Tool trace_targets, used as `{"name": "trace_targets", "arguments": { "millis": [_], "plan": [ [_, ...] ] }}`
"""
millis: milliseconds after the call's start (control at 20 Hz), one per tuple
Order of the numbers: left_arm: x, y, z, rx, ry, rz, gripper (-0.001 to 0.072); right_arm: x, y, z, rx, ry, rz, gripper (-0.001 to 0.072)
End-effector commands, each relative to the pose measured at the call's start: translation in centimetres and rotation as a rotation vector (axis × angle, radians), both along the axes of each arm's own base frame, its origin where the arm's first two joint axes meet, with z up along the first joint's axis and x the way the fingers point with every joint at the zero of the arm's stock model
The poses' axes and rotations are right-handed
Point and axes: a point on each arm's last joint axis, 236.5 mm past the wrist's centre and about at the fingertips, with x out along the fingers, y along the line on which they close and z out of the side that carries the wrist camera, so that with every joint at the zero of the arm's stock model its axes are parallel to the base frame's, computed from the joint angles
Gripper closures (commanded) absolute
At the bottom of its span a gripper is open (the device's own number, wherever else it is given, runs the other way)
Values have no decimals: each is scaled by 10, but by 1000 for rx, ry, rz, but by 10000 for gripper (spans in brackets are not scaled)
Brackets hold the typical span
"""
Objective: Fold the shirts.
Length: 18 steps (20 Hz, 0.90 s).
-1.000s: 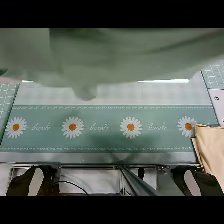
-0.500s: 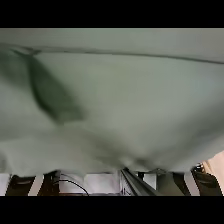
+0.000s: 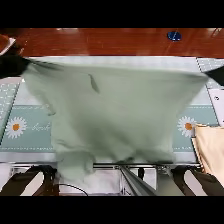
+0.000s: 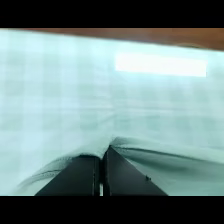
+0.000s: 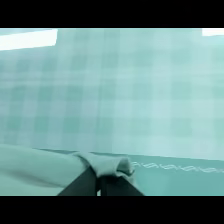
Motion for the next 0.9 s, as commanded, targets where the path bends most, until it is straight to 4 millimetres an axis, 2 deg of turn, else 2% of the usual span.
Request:
{"name": "trace_targets", "arguments": {
  "millis": [0, 100, 200, 350, 450, 600, 750, 850],
  "plan": [
    [71, -3, -73, -91, 71, 64, 688, 59, 3, -83, 135, 140, 39, 688],
    [107, -3, -106, -120, 111, 87, 689, 93, -2, -131, 200, 212, 13, 688],
    [132, -4, -135, -127, 160, 88, 689, 119, -7, -171, 222, 282, 8, 688],
    [155, -19, -168, -205, 239, 87, 688, 151, -12, -205, 274, 357, -13, 688],
    [153, -33, -189, -269, 322, 66, 688, 162, -14, -217, 293, 388, -18, 688],
    [144, -33, -206, -277, 392, 53, 688, 165, -15, -218, 285, 387, -5, 688],
    [118, -25, -201, -258, 489, -43, 688, 149, -4, -205, 281, 432, 97, 688],
    [89, -20, -198, -242, 576, -138, 688, 126, 0, -203, 265, 504, 166, 688]
  ]
}}
